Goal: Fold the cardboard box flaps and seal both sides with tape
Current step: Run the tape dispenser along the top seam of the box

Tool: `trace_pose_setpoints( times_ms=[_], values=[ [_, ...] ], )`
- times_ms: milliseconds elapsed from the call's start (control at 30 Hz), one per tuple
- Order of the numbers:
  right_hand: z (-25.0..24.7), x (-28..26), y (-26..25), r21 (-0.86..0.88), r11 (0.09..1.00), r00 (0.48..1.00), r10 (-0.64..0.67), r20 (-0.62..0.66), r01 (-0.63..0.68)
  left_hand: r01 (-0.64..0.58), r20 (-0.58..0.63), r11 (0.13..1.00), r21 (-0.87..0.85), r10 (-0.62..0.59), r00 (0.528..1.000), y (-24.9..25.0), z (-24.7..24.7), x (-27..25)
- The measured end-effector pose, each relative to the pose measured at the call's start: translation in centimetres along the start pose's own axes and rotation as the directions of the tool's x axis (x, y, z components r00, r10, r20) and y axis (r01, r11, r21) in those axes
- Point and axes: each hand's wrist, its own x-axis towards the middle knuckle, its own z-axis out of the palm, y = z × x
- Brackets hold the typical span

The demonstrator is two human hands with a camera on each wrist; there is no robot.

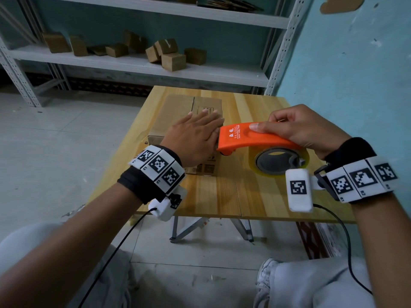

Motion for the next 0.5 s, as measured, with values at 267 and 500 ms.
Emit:
trace_pose_setpoints(
  times_ms=[267,500],
  values=[
    [0.4,-0.2,-0.2,0.019,1.000,1.000,0.010,0.020,-0.011,0.010,-0.042,1.000,-0.013,-0.011,0.999,-0.7,0.4,-0.3],
    [0.6,0.0,-0.3,0.012,1.000,1.000,-0.003,0.018,0.003,0.013,-0.065,1.000,-0.013,-0.014,0.998,-1.4,0.5,-0.7]
  ],
)
